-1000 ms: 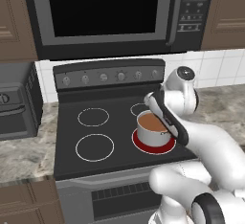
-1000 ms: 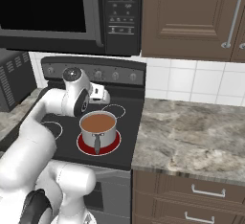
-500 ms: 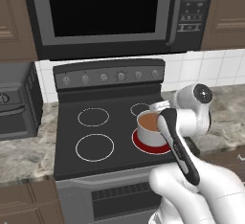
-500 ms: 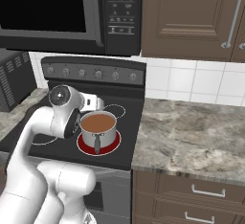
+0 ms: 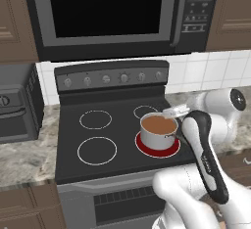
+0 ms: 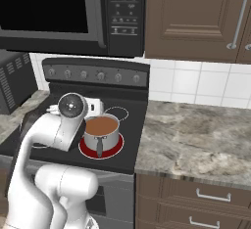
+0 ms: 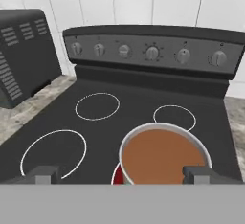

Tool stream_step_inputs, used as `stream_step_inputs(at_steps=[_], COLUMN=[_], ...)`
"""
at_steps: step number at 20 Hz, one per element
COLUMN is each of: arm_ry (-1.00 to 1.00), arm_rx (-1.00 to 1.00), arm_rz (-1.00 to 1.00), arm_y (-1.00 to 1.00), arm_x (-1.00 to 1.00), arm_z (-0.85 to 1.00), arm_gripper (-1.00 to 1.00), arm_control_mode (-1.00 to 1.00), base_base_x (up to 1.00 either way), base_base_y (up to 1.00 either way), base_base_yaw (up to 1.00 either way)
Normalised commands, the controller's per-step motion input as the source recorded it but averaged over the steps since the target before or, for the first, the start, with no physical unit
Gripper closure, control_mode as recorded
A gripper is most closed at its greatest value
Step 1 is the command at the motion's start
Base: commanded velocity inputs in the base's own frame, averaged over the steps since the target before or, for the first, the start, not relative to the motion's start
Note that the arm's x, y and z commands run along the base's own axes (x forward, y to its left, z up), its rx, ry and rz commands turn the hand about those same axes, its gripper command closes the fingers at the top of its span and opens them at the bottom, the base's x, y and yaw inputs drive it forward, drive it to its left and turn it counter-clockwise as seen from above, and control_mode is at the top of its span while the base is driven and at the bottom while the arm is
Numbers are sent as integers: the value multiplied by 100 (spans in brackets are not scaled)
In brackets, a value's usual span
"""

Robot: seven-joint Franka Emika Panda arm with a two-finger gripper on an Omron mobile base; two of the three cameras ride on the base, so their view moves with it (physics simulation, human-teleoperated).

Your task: Pick up the sugar cube(s) and place them in the saucepan with hot chocolate.

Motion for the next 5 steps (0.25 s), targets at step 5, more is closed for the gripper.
stream_step_inputs(at_steps=[5], arm_ry=[0], arm_rx=[7], arm_rz=[15], arm_y=[0], arm_x=[-64], arm_z=[43], arm_gripper=[-100], arm_control_mode=[-100], base_base_x=[0], base_base_y=[0], base_base_yaw=[0])
